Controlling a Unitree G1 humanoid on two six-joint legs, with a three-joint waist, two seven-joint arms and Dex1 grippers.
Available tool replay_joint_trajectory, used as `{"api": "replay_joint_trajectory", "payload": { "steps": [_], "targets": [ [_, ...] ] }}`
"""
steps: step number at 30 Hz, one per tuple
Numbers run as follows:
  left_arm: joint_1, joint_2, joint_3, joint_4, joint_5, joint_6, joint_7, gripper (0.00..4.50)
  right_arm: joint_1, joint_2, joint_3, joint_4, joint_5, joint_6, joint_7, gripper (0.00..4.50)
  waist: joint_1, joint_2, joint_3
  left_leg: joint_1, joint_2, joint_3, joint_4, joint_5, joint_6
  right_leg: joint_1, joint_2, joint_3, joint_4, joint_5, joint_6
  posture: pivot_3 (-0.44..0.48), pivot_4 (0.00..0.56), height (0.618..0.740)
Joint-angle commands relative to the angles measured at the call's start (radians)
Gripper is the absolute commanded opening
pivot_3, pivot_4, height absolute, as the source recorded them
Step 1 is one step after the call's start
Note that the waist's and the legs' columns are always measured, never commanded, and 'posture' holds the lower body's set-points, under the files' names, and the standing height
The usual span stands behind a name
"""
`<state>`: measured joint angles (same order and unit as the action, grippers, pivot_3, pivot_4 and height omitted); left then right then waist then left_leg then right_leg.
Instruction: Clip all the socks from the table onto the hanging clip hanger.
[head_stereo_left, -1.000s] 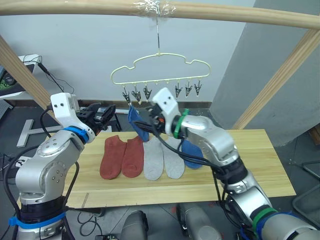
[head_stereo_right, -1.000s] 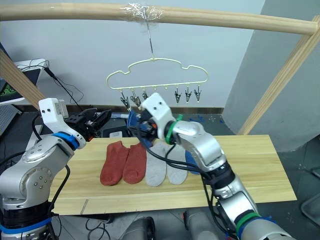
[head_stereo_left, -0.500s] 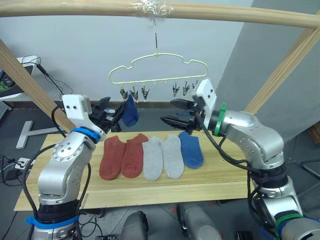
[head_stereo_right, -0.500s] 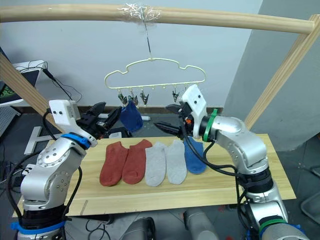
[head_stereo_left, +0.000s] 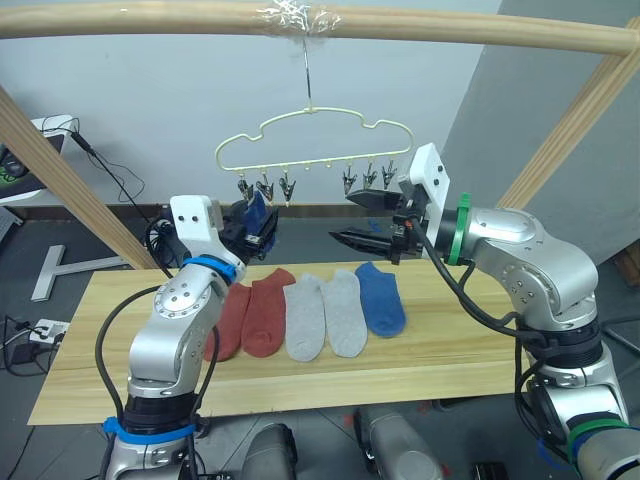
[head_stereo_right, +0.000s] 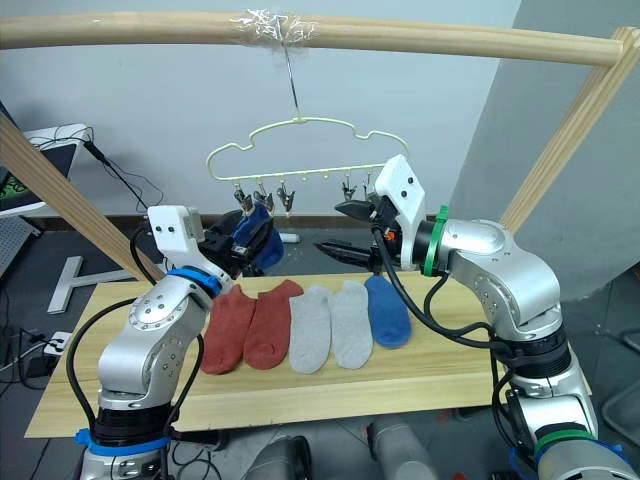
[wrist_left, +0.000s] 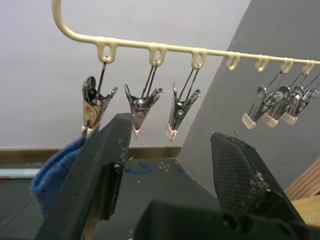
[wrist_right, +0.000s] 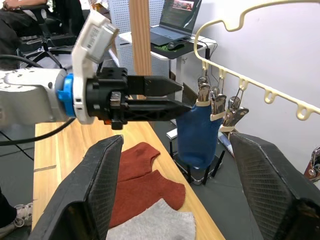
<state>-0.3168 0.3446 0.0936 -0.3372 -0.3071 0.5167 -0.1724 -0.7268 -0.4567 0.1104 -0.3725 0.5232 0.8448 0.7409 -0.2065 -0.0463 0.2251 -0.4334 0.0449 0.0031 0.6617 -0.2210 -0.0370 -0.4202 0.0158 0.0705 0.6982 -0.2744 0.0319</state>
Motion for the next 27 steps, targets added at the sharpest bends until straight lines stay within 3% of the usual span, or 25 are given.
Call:
{"api": "replay_joint_trajectory", "payload": {
  "steps": [1, 20, 24, 27],
  "targets": [
    [-0.016, -0.023, -0.009, 0.007, 0.051, -0.023, 0.038, 2.81, -0.007, -0.030, -0.038, -0.060, 0.037, 0.003, 0.013, 3.51, -0.002, 0.000, 0.000, 0.000, 0.000, 0.000, 0.000, 0.000, 0.000, 0.000, 0.000, 0.000, 0.000, 0.000, 0.000, -0.283, 0.170, 0.740],
    [-0.084, -0.087, 0.018, 0.126, 0.110, -0.067, 0.096, 2.81, -0.022, -0.082, -0.060, -0.054, 0.093, 0.053, 0.007, 3.51, -0.016, 0.000, 0.000, 0.000, 0.000, 0.000, 0.000, 0.000, 0.001, 0.000, 0.000, 0.000, 0.000, 0.000, 0.000, -0.305, 0.184, 0.740],
    [-0.094, -0.089, 0.019, 0.144, 0.113, -0.079, 0.097, 2.81, -0.025, -0.092, -0.062, -0.059, 0.096, 0.062, -0.005, 4.40, -0.017, 0.000, 0.000, 0.000, 0.000, 0.000, 0.000, 0.000, 0.001, 0.000, 0.000, 0.000, 0.000, 0.000, 0.000, -0.313, 0.185, 0.740],
    [-0.100, -0.091, 0.019, 0.152, 0.116, -0.084, 0.096, 2.81, -0.029, -0.096, -0.062, -0.066, 0.100, 0.063, -0.015, 4.46, -0.020, 0.000, 0.000, 0.000, 0.000, 0.000, 0.000, 0.000, 0.001, 0.000, 0.000, 0.000, 0.000, 0.000, 0.000, -0.315, 0.186, 0.740]
  ]
}}
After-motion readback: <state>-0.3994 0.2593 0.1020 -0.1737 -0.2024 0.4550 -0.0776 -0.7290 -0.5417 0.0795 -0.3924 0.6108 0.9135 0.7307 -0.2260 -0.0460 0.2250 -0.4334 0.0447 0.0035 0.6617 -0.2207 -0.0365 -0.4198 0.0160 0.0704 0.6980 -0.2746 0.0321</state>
